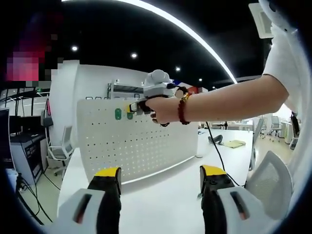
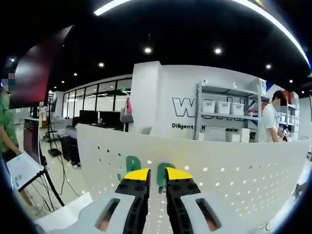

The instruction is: Insert the hook assembly into the mounting plate slot until the hook locks in place.

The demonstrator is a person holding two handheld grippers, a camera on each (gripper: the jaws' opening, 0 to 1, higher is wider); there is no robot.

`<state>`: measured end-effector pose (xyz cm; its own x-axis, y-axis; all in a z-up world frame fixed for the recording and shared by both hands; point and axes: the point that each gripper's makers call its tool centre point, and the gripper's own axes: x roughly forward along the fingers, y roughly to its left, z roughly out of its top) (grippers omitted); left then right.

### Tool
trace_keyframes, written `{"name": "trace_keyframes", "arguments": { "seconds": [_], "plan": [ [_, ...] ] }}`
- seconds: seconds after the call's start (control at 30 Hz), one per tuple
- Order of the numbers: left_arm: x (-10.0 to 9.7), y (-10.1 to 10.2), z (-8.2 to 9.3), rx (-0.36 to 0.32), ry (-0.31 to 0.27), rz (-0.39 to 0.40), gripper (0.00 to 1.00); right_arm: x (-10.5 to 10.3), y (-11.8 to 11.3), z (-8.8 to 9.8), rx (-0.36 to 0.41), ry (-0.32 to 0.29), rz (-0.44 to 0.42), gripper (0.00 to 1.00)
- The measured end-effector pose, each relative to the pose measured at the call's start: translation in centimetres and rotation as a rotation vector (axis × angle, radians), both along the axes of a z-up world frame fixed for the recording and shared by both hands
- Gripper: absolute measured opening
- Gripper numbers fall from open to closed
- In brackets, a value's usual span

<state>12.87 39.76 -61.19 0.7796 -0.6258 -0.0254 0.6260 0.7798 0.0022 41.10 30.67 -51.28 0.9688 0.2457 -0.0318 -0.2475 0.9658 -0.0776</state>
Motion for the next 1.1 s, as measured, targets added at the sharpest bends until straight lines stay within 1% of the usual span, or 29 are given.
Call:
{"name": "trace_keyframes", "arguments": {
  "seconds": [0.07,0.17,0.23,0.3,0.4,0.47,0.6,0.73,0.83,0.97,1.0,1.03,1.1],
  "plan": [
    [-0.2,-0.1,0.0,0.008,0.000,-0.004,0.67,-0.5,0.2,0.1,-0.002,-0.007,0.016,0.14],
    [-0.6,-0.2,0.2,0.006,0.003,-0.014,0.67,-1.6,0.2,0.1,-0.025,-0.008,0.029,0.16],
    [-0.8,-0.3,0.0,0.012,0.006,-0.021,0.67,-2.3,0.2,0.2,-0.019,-0.015,0.042,0.18],
    [-1.1,-0.4,-0.2,0.014,0.015,-0.028,0.67,-3.3,0.0,0.0,-0.032,-0.017,0.054,0.20],
    [-1.5,-0.7,-0.8,0.010,0.026,-0.040,0.66,-4.8,-0.1,-0.9,-0.062,-0.006,0.064,0.21],
    [-1.7,-1.1,-1.4,0.018,0.045,-0.057,0.66,-5.8,-0.8,-1.6,-0.050,0.000,0.060,0.21],
    [-2.2,-2.1,-1.7,0.019,0.051,-0.089,0.66,-7.2,-2.4,-3.0,-0.059,0.028,0.059,0.22],
    [-2.5,-3.2,-2.2,0.028,0.066,-0.119,0.66,-8.4,-3.9,-3.6,-0.046,0.044,0.066,0.23],
    [-2.7,-4.5,-2.2,0.032,0.064,-0.145,0.66,-9.3,-5.2,-3.7,-0.061,0.042,0.077,0.23],
    [-2.6,-6.0,-2.0,0.044,0.062,-0.140,0.66,-9.8,-6.6,-4.0,-0.068,0.045,0.104,0.23],
    [-2.6,-6.2,-1.9,0.041,0.062,-0.136,0.66,-10.2,-6.7,-4.2,-0.076,0.049,0.120,0.23],
    [-2.6,-6.5,-1.8,0.032,0.077,-0.125,0.65,-10.5,-6.8,-4.4,-0.076,0.061,0.129,0.23],
    [-2.9,-7.0,-1.6,0.026,0.069,-0.122,0.65,-11.0,-7.0,-4.9,-0.086,0.062,0.165,0.23]
  ]
}}
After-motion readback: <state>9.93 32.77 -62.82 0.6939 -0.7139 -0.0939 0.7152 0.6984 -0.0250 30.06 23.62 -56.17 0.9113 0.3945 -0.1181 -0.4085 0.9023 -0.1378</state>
